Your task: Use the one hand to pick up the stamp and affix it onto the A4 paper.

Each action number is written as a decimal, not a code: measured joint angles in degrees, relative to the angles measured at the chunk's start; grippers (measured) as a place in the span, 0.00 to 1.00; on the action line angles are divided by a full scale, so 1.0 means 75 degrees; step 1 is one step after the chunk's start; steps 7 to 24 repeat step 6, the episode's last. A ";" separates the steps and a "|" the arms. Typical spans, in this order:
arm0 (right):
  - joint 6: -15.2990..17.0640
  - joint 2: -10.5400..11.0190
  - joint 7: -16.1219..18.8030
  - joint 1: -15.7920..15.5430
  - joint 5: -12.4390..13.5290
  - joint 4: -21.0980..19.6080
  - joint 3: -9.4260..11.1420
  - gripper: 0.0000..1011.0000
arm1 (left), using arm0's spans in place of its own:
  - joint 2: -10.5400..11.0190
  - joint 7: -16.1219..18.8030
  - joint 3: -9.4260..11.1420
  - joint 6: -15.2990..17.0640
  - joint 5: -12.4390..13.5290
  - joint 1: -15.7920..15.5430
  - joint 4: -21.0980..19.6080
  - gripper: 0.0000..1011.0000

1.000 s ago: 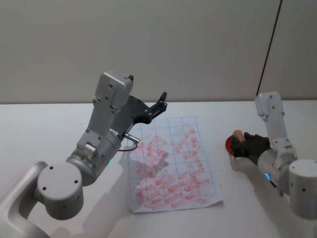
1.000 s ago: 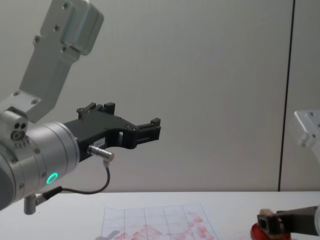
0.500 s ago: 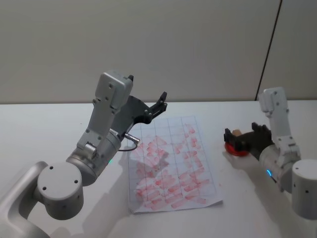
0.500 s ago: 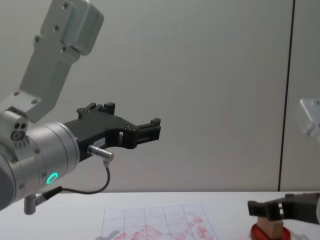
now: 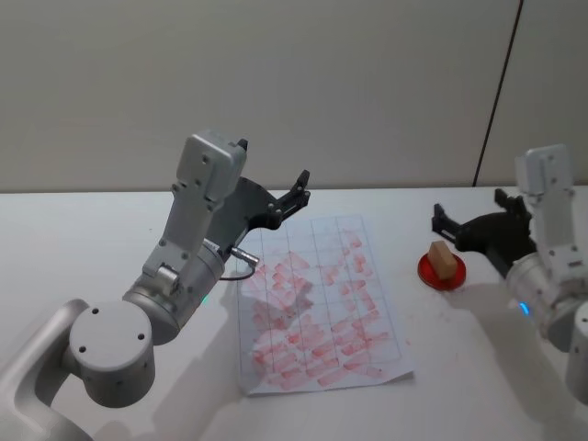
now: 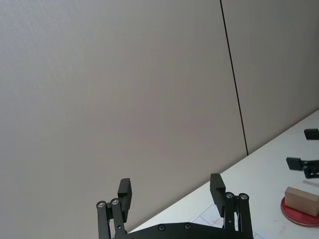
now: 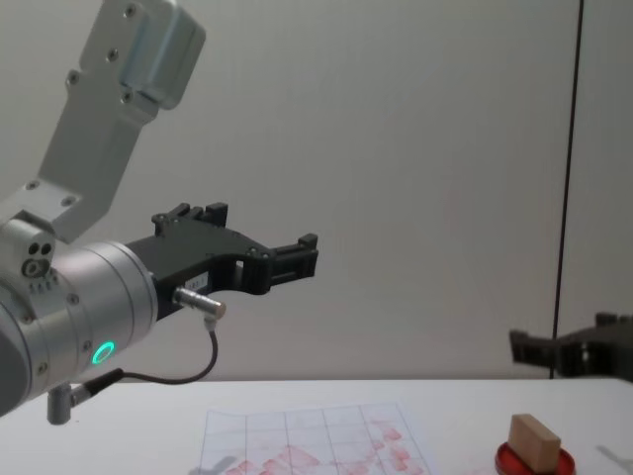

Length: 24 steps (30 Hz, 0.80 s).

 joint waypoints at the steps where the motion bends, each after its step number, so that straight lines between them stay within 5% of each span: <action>1: -0.0075 0.0025 0.0005 -0.0023 -0.0004 -0.0036 0.0019 0.99 | 0.0000 0.0000 0.0000 0.0000 0.0000 0.0000 0.0000 0.99; 6: -0.0626 0.0176 0.0039 -0.0139 -0.0035 -0.0216 0.0130 0.99 | 0.0000 0.0000 0.0000 0.0000 0.0000 0.0000 0.0000 0.99; 24: -0.0626 0.0176 0.0039 -0.0139 -0.0035 -0.0216 0.0130 0.99 | 0.0000 0.0000 0.0000 0.0000 0.0000 0.0000 0.0000 0.99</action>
